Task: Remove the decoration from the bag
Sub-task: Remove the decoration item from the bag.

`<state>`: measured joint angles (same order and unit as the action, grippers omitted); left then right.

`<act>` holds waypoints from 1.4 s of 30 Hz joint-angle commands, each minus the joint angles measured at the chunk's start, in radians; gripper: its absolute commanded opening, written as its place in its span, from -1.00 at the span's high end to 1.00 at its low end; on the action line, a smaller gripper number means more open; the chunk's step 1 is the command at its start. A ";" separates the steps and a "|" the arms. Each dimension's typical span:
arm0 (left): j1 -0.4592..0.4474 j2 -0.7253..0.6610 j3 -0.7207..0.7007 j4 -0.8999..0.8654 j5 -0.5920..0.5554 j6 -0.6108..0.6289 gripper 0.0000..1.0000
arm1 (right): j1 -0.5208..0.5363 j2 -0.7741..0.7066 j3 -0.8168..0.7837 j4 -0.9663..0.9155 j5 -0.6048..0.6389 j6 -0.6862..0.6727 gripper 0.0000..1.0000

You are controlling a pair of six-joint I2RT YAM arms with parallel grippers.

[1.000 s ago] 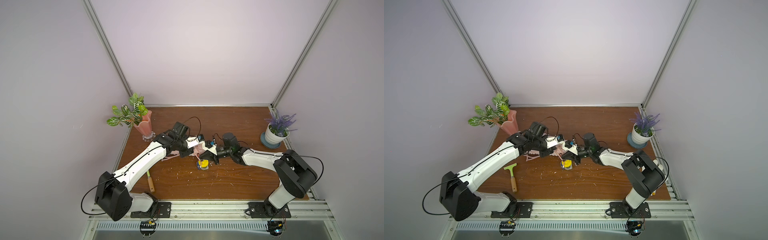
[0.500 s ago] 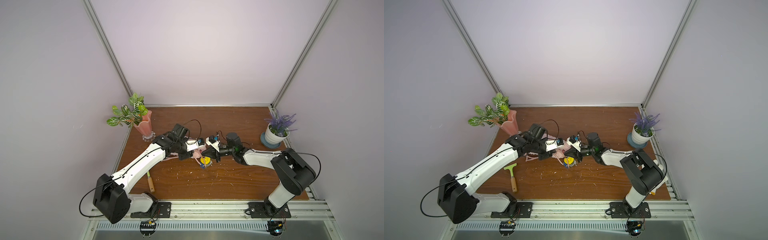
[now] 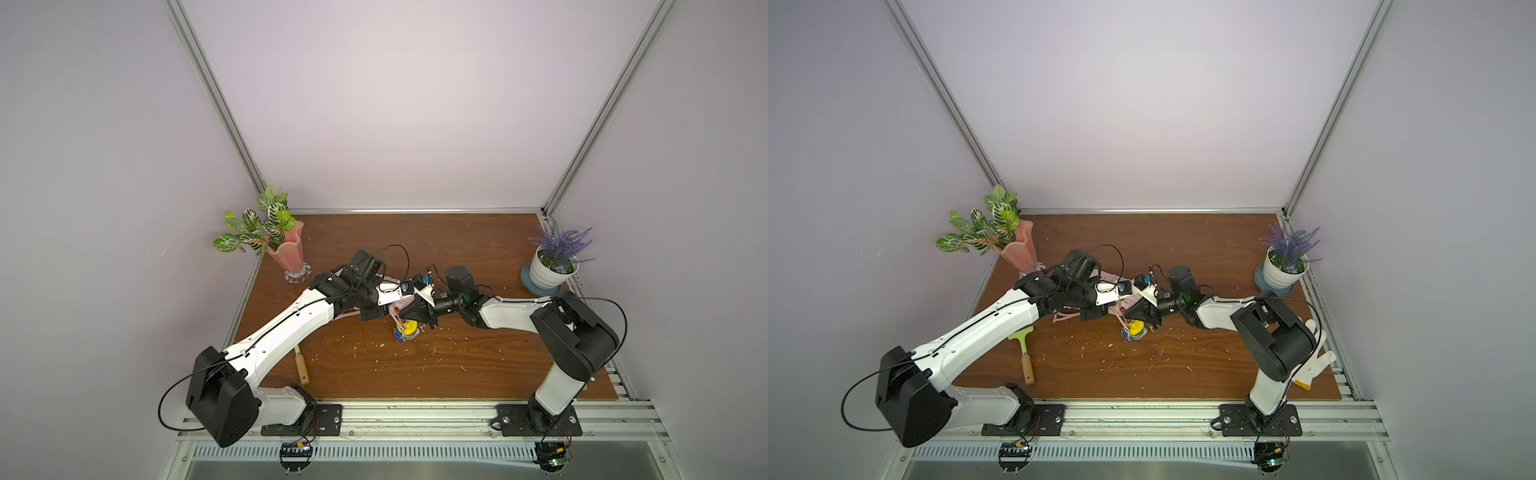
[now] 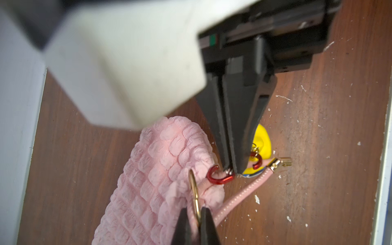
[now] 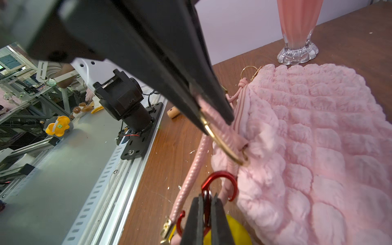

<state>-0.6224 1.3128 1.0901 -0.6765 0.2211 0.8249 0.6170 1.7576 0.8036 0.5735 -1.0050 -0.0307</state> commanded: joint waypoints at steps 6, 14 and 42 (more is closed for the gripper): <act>-0.040 -0.065 -0.040 0.029 0.013 0.048 1.00 | -0.013 0.026 0.045 0.079 -0.030 0.088 0.60; -0.073 -0.074 -0.092 0.028 -0.001 0.057 1.00 | -0.034 0.041 0.068 0.107 -0.030 0.131 0.56; 0.014 -0.065 -0.034 0.091 -0.055 0.024 1.00 | 0.000 -0.009 0.042 -0.154 -0.083 -0.046 0.64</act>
<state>-0.6167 1.2385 0.9985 -0.6186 0.1455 0.8639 0.5991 1.7763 0.8474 0.4587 -1.0504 -0.0349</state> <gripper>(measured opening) 0.058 0.183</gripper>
